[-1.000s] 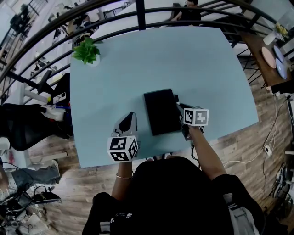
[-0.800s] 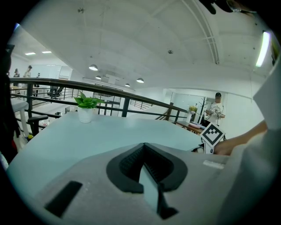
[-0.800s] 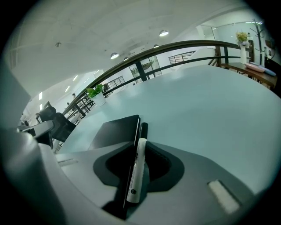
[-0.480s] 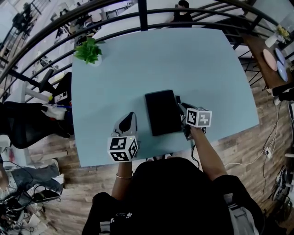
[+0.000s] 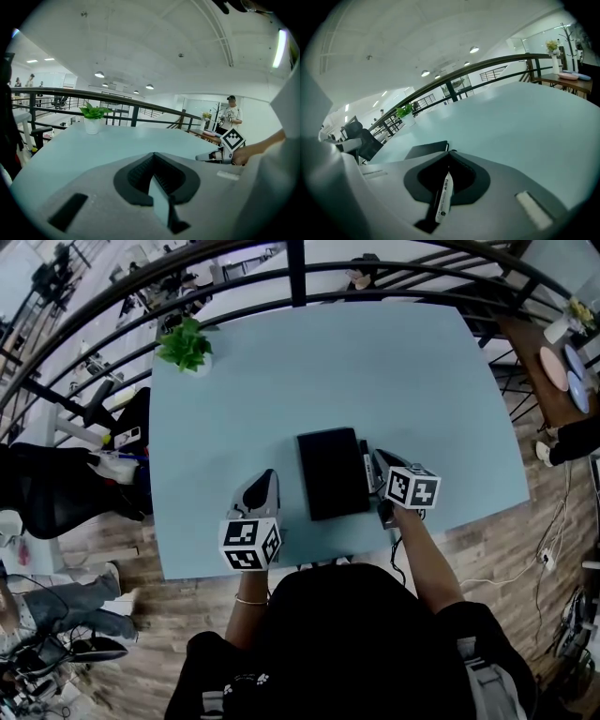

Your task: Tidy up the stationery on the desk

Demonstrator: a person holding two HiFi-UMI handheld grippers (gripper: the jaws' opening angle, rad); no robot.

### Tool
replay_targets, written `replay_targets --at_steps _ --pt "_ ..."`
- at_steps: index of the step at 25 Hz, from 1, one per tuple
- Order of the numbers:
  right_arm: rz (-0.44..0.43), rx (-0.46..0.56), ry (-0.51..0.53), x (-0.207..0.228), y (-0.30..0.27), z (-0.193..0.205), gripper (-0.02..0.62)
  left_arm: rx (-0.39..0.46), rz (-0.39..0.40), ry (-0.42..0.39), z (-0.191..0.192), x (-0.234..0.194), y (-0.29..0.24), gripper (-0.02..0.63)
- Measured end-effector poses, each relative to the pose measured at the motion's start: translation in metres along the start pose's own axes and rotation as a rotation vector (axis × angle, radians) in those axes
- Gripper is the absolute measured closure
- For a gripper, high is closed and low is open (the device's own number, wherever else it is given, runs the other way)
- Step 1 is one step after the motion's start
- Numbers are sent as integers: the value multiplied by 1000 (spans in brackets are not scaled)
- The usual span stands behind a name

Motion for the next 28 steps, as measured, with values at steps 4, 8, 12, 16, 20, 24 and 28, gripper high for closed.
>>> replay_targets --at_steps 4,8,12,16,20,24,28 --pt "-30 70 36 -10 13 -13 584 11 4 -10 -4 3 2 611" --pt "-63 143 105 -25 29 -25 584 24 13 -38 -9 8 6 611" --pt "-95 231 177 -44 49 -38 584 35 27 -77 -14 17 9 611" --pt "-118 306 235 -62 66 -49 584 56 44 -93 -23 24 11 611" --pt "-126 375 298 -74 81 -61 584 75 61 -107 -33 31 9 611" --pt "-137 423 323 -82 90 -67 584 86 72 -108 -35 35 7 611" --pt "-143 445 315 -84 93 -71 584 85 78 -111 -35 38 6 611"
Point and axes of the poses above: the fingertips, and each gripper's own axes: y backward along the fingers, x to its right, z out of its underside, the point moved 5 cm from there along y, backward along the fingers, and after that the axes turned 4 degrees about z, right-handed, at the moved point
